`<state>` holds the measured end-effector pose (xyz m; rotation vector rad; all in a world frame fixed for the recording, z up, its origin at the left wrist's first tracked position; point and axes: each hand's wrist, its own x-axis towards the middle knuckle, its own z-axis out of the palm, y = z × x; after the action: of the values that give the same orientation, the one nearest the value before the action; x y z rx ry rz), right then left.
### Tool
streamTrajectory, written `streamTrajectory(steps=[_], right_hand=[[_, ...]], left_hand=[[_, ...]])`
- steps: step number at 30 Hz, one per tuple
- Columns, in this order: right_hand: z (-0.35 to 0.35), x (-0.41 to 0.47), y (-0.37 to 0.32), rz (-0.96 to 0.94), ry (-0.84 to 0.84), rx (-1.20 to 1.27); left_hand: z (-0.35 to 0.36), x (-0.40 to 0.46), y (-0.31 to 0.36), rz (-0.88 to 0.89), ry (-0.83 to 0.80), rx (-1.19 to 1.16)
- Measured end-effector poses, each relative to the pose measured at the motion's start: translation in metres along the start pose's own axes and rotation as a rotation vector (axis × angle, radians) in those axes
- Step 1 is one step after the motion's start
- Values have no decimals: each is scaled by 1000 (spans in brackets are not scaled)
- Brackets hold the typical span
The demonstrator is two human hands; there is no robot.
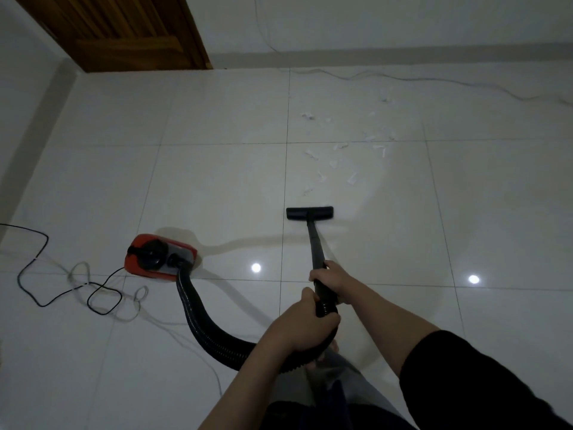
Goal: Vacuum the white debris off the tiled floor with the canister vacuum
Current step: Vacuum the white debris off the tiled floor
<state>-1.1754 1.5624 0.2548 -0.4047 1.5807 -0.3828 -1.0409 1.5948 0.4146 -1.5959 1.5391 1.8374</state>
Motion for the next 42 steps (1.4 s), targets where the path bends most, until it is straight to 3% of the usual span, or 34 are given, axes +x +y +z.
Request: streamTrajectory(steps=[20, 42], right_hand=[[-41, 78, -150, 19, 38, 80], [-123, 166, -304, 45, -37, 116]], left_hand=[[-121, 101, 98, 44, 11, 189], [-210, 201, 223, -90, 43, -103]])
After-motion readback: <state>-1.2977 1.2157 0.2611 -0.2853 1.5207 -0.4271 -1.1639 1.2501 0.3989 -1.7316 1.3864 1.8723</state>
